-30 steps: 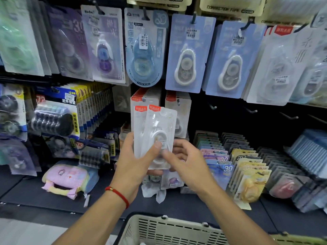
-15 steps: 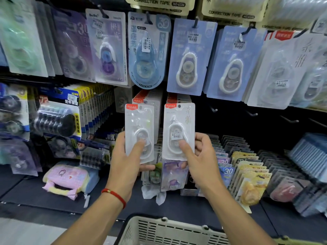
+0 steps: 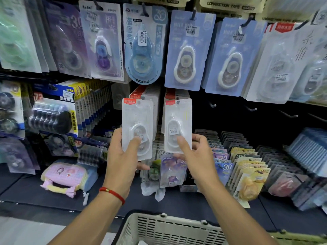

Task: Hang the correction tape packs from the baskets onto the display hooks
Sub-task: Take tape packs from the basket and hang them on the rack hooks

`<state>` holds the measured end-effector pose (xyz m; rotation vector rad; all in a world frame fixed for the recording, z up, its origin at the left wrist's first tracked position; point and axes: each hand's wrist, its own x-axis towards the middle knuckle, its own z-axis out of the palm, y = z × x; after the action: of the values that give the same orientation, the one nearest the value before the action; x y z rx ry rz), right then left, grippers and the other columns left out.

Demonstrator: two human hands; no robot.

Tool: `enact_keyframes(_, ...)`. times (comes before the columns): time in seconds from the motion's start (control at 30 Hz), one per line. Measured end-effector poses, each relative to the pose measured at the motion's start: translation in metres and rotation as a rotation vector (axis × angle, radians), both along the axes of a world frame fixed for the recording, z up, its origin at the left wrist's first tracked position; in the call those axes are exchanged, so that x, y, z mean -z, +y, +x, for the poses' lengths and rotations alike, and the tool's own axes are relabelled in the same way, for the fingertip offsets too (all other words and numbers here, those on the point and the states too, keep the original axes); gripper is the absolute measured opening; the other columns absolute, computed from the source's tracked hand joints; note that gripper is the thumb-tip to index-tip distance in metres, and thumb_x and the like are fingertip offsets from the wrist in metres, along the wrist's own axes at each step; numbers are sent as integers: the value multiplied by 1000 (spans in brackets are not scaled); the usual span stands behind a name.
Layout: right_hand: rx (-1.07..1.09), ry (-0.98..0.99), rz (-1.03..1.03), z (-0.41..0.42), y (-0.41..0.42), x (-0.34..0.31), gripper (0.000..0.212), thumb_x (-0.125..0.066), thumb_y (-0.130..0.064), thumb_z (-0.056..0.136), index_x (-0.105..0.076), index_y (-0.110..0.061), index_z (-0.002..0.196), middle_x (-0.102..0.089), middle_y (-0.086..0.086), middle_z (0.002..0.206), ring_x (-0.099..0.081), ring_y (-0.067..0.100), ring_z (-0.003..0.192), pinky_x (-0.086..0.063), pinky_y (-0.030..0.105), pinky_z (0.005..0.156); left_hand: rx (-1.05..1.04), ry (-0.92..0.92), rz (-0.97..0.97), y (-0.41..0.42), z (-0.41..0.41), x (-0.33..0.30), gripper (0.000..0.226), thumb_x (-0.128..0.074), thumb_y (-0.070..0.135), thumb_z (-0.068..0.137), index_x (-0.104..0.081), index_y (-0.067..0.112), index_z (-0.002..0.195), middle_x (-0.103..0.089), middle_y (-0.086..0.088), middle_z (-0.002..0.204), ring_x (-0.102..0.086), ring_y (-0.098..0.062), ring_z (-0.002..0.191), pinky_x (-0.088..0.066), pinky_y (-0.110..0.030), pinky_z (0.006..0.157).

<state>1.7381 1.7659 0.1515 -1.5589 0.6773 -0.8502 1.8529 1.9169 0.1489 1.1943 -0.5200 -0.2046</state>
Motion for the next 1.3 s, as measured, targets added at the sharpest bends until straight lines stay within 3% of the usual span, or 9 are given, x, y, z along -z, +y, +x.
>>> enact_keyframes(0.1,-27,257,22,-4,-6,8,54,-68,-44,100,-45,-20,142,-64,-5,115,-77,22,95,-61,45,96,-3,-7,32,-1,-3,1,20,-64,29,93,-66,40,110,-70,9,105,-71,-11,79,-53,-32,41)
enact_keyframes(0.37,-252,1,-118,-4,11,0,18,-69,-35,102,-71,-20,111,-80,-1,103,-77,17,96,-64,35,83,238,-52,99,-9,-19,1,39,-68,32,97,-57,36,134,-79,2,111,-77,-19,90,-60,-31,58)
enact_keyframes(0.6,-111,-162,-41,-4,11,-6,20,-66,-32,104,-62,-14,111,-77,7,98,-76,28,80,-61,42,56,276,-50,108,-14,-20,7,72,-62,-18,93,-53,28,147,-73,-2,124,-73,-23,109,-63,-32,86)
enact_keyframes(0.87,-54,-206,-35,-4,6,-11,25,-68,-37,102,-69,-14,111,-79,8,90,-69,24,54,-55,35,47,291,-88,67,-20,-21,6,65,-61,-16,96,-56,30,142,-72,25,122,-74,-10,91,-62,-24,76)
enact_keyframes(0.93,-22,-84,-119,-5,4,-10,35,-64,-47,102,-68,-16,117,-79,1,94,-74,17,67,-58,36,57,269,-113,121,-20,-20,7,64,-61,-11,97,-57,39,137,-70,28,124,-74,-9,98,-62,-26,81)
enact_keyframes(1.0,54,190,-312,-7,-1,0,55,-54,-58,102,-56,-19,141,-71,-2,128,-71,11,104,-57,29,82,199,-239,282,-18,-18,10,64,-62,-4,97,-56,44,139,-66,24,135,-66,-6,117,-60,-32,96)
enact_keyframes(1.1,136,424,-809,-10,-4,13,62,-53,-38,108,-30,-22,163,-25,5,169,-30,21,154,-36,39,120,38,-469,527,-12,-9,15,70,-63,2,94,-48,36,153,-43,17,159,-40,-5,146,-41,-40,120)
enact_keyframes(1.2,-6,531,-1203,5,-14,13,62,-55,-26,107,-32,-23,164,-12,4,176,-12,24,163,-27,47,128,-51,-626,610,-13,-1,16,76,-66,3,91,-42,31,157,-22,16,170,-13,3,153,-18,-29,128)
enact_keyframes(1.3,-45,673,-1178,18,-24,10,61,-49,-33,109,-27,-25,166,7,-7,177,1,21,164,-25,52,127,-22,-651,685,-19,7,19,79,-64,2,92,-36,28,161,-8,14,173,-8,-2,157,-13,-24,125)
